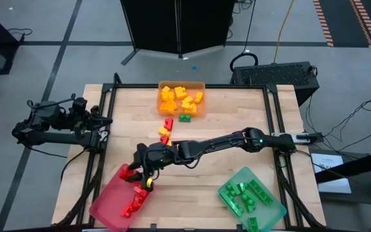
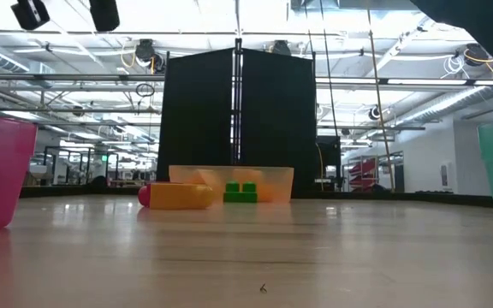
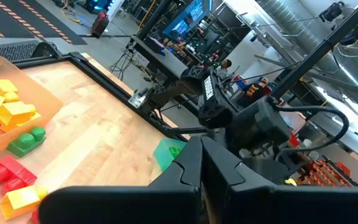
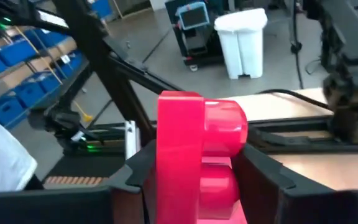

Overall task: Sort blocks
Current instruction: Put the red 2 stud game piece into the pink bin

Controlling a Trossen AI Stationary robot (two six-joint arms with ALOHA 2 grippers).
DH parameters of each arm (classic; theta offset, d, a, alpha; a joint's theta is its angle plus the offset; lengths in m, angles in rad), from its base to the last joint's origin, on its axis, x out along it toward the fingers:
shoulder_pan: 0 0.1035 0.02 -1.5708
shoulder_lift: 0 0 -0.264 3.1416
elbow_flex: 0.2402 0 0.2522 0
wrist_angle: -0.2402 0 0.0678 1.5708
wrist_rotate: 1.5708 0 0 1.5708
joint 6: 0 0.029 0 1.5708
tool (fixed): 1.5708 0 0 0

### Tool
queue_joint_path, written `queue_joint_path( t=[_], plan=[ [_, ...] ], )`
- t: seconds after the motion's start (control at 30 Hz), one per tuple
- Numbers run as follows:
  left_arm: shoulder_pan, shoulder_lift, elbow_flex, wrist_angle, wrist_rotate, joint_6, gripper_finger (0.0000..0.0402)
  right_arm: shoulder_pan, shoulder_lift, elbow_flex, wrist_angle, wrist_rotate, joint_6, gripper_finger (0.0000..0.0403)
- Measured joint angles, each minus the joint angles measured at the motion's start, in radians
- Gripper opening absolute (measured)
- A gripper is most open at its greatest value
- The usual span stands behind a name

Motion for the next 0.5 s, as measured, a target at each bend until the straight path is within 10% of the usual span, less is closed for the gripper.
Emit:
queue_joint_path(
  t=[0.5],
  plan=[
    [0.0, 0.0, 0.0, 0.0, 0.0, -0.001, 0.0004, 0.022, 0.174, 0.072, 0.033, -0.079, 0.107, 0.0147]
  ],
)
